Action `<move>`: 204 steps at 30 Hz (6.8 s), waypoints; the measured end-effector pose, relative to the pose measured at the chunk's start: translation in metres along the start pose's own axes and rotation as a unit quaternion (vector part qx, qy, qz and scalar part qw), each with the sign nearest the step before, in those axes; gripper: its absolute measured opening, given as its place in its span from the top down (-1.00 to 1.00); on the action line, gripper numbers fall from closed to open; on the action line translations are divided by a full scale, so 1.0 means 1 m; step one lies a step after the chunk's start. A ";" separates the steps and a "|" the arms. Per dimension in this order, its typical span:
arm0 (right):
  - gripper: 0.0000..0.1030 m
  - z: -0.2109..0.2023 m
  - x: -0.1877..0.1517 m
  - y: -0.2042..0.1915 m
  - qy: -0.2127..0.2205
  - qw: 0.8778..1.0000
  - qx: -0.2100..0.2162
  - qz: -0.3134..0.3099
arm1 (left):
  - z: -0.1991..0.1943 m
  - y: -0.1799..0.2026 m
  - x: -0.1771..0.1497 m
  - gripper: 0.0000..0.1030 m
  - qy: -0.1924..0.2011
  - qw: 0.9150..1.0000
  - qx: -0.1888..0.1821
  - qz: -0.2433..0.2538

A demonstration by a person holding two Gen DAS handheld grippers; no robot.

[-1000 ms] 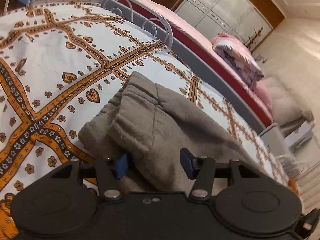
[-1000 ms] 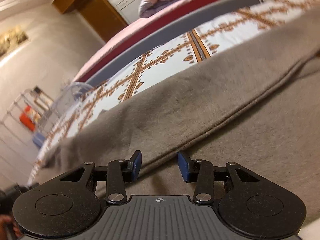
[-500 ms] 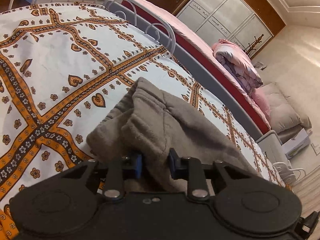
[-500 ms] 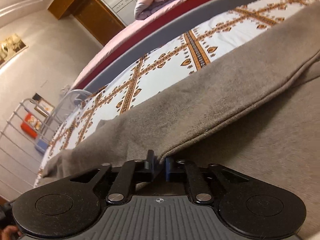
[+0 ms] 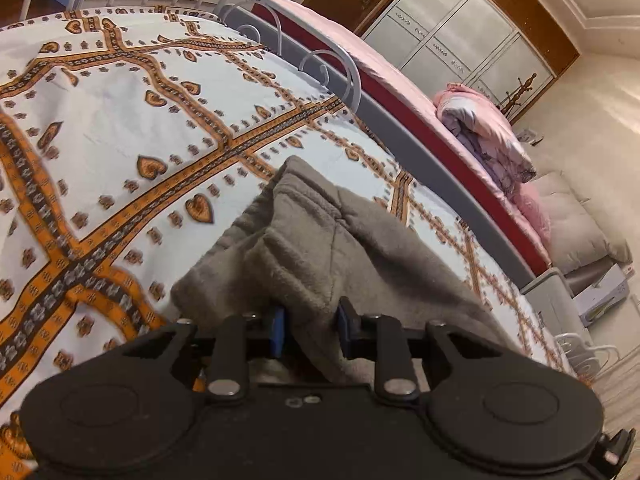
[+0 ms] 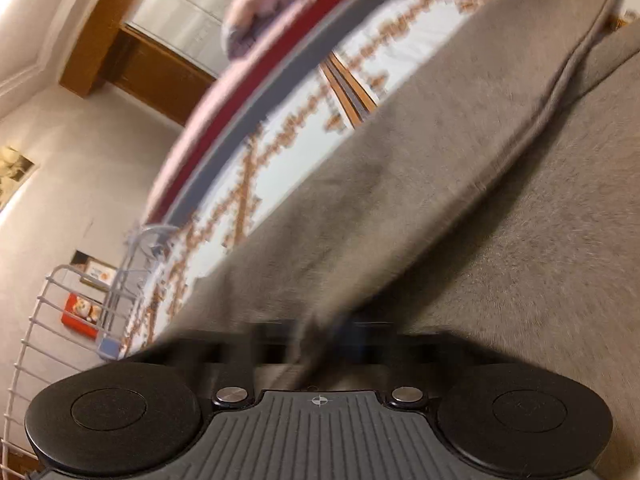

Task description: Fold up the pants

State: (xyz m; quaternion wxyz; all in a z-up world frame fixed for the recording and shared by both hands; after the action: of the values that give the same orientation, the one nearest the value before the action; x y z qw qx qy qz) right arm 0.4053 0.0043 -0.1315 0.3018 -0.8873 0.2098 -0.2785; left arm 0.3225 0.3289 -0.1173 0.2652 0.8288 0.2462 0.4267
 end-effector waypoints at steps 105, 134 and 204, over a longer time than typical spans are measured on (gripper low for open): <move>0.90 -0.196 0.039 0.150 0.140 0.976 -0.166 0.029 | 0.011 0.072 -0.085 -0.53 -0.138 0.967 0.066 0.206; 0.89 -0.081 0.012 -0.073 0.095 0.947 -0.025 -0.307 | 0.006 0.053 0.031 -0.17 0.002 0.971 0.131 0.200; -0.19 -0.149 0.104 0.140 0.178 0.940 -0.247 -0.156 | -0.008 0.061 -0.019 -0.64 0.022 0.932 0.185 0.310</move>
State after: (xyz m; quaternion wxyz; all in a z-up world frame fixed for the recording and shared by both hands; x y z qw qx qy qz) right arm 0.3633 -0.2164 -0.0855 -0.0163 -0.8914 0.1809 -0.4152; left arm 0.3174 0.2736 -0.0845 -0.0435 0.8888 0.0576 0.4526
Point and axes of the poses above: each gripper's, at about its wrist camera, not at the fingertips, and z roughly the way its jaws point, y to its right, x to its top, the point moved 9 cm from there along z, roughly the way its jaws point, and after that the axes turned 9 degrees about -x, right-handed, at the moved point
